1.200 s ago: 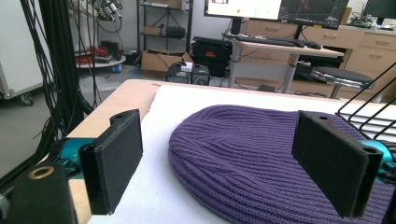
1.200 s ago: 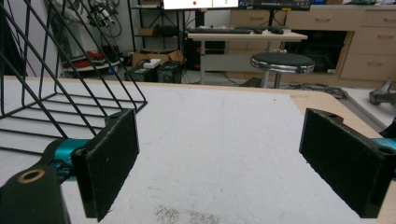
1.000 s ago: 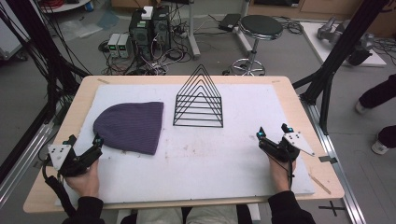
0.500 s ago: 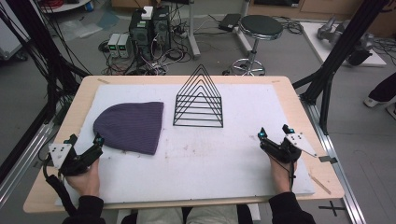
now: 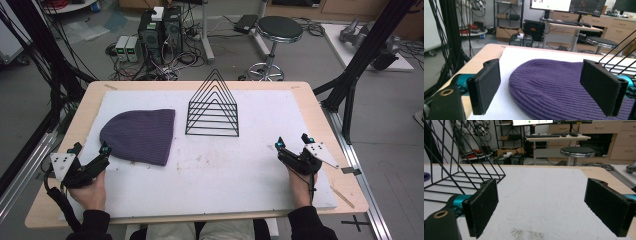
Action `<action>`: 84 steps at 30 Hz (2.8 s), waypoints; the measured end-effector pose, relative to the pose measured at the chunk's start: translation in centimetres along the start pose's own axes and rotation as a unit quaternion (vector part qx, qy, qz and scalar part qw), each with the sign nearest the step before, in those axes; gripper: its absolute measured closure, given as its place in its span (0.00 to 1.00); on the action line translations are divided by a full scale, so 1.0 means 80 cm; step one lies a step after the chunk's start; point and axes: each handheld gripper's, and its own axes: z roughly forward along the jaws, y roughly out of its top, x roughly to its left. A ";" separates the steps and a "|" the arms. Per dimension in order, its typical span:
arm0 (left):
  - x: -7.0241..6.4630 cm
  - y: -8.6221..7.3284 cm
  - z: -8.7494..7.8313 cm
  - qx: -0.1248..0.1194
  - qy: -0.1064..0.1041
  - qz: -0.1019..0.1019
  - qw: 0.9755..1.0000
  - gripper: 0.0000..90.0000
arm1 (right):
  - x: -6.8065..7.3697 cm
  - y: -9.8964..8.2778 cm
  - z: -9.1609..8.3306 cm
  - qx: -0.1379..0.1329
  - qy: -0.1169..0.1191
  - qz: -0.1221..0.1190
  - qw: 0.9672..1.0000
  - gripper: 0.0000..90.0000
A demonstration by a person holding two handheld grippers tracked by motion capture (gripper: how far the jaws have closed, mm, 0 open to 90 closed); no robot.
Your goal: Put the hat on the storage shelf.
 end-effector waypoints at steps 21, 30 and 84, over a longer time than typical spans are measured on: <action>-0.011 0.038 0.012 0.017 -0.022 0.041 0.999 0.20 | 0.001 0.000 0.000 0.002 0.006 0.002 1.000 0.12; -0.003 0.046 0.045 0.088 -0.028 0.020 0.996 0.23 | -0.001 0.000 0.000 0.003 0.003 0.008 1.000 0.12; 0.021 0.035 0.127 0.354 0.061 -0.070 0.931 0.19 | -0.003 -0.001 0.003 0.016 0.015 0.015 1.000 0.12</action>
